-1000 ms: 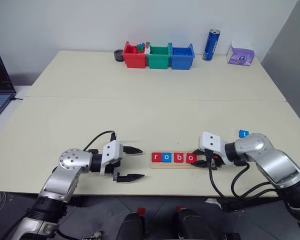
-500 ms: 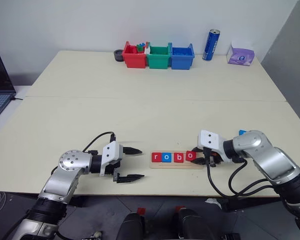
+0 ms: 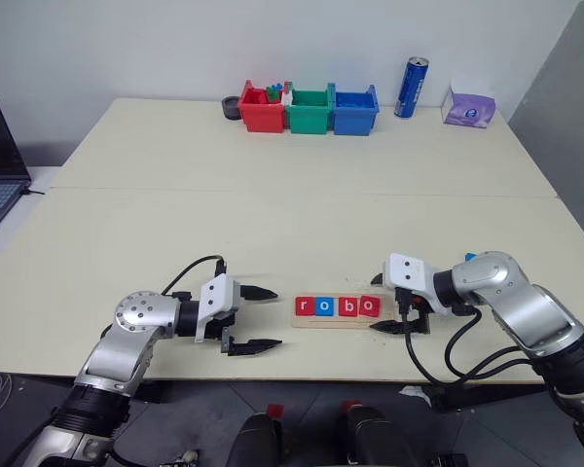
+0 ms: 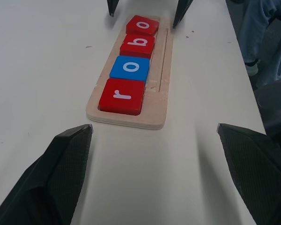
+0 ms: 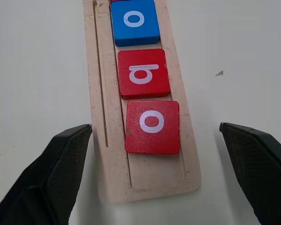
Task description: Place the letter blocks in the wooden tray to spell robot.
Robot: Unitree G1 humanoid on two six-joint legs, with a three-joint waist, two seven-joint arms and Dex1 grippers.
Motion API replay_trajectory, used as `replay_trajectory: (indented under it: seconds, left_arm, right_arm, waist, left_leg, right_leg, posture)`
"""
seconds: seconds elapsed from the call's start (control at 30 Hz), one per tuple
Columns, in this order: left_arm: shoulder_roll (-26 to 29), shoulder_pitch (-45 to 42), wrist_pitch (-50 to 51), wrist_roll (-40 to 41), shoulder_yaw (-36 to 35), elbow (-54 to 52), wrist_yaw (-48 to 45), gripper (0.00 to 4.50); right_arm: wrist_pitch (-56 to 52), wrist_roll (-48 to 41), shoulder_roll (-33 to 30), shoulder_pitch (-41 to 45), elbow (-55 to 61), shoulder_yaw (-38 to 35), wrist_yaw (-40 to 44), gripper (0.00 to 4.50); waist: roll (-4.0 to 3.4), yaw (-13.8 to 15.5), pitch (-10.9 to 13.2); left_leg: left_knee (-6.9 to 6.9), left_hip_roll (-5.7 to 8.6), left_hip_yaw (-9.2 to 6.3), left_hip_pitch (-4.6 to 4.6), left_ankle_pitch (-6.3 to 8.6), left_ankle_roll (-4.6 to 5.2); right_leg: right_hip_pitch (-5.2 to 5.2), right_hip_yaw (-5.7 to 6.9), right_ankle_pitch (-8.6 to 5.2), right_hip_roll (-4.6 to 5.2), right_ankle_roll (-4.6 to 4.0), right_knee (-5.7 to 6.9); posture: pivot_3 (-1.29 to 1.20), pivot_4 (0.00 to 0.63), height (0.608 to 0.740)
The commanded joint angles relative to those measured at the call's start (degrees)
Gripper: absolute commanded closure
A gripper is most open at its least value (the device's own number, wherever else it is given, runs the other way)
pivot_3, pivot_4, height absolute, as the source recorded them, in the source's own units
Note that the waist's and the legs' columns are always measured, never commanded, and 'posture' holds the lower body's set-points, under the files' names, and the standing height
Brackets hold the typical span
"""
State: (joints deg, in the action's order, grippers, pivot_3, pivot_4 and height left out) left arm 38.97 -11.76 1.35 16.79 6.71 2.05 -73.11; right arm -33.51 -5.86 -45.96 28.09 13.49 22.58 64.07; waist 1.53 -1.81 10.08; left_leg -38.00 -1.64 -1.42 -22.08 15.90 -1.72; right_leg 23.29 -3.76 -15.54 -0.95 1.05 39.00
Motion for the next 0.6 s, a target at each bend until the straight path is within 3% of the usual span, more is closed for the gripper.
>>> replay_trajectory:
  seconds: [0.03, 0.07, 0.17, 0.5, 0.6]
  left_arm:
    - [0.6, -0.1, -0.1, 0.8, -1.2, -2.0, 0.2, 0.00]
    - [0.7, 0.0, -0.1, 0.8, -1.2, -2.0, 0.3, 0.00]
    - [0.7, 0.2, -0.4, 0.8, -1.4, -1.9, 0.3, 0.00]
    - [0.2, -0.7, -1.0, 0.5, -0.9, -0.4, 0.0, 0.00]
    - [0.0, -1.2, -1.2, 0.4, -0.7, 0.1, -0.2, 0.00]
  right_arm:
    - [-1.4, -2.2, -0.7, 0.9, 3.5, -4.2, 0.1, 0.03]
    - [-1.8, -2.6, -1.0, 0.7, 4.2, -4.9, 0.1, 0.03]
    - [-2.5, -3.0, -2.4, -1.4, 6.1, -7.5, -1.3, 0.66]
    - [-1.3, 0.0, -3.7, -7.8, 9.1, -8.2, -5.8, 4.32]
    - [-0.8, 0.9, -3.6, -8.6, 9.1, -7.1, -5.8, 4.49]
  waist:
    - [0.00, 0.0, 0.0]
    - [-0.01, 0.0, 0.0]
    - [0.00, 0.0, 0.0]
    - [0.00, 0.0, 0.0]
    - [0.00, 0.1, 0.0]
  left_leg:
    - [0.00, 0.00, 0.00, 0.00, 0.00, 0.00]
    - [0.00, 0.00, -0.01, 0.00, 0.00, 0.00]
    - [0.00, 0.00, -0.02, -0.01, 0.00, 0.00]
    - [0.00, 0.00, 0.02, -0.02, 0.00, 0.00]
    - [0.00, 0.00, 0.02, -0.02, 0.00, 0.00]
  right_leg:
    - [0.00, 0.00, 0.00, 0.00, 0.00, 0.00]
    - [0.00, 0.00, 0.00, 0.00, -0.01, 0.00]
    - [0.00, 0.00, 0.00, 0.00, -0.01, 0.00]
    - [0.00, 0.01, -0.08, 0.00, 0.14, 0.00]
    - [0.00, 0.01, -0.13, 0.00, 0.23, 0.00]
  posture:
    - [0.00, 0.150, 0.740]
    - [0.00, 0.150, 0.740]
    - [0.00, 0.150, 0.740]
    - [0.00, 0.150, 0.740]
    - [0.00, 0.150, 0.740]
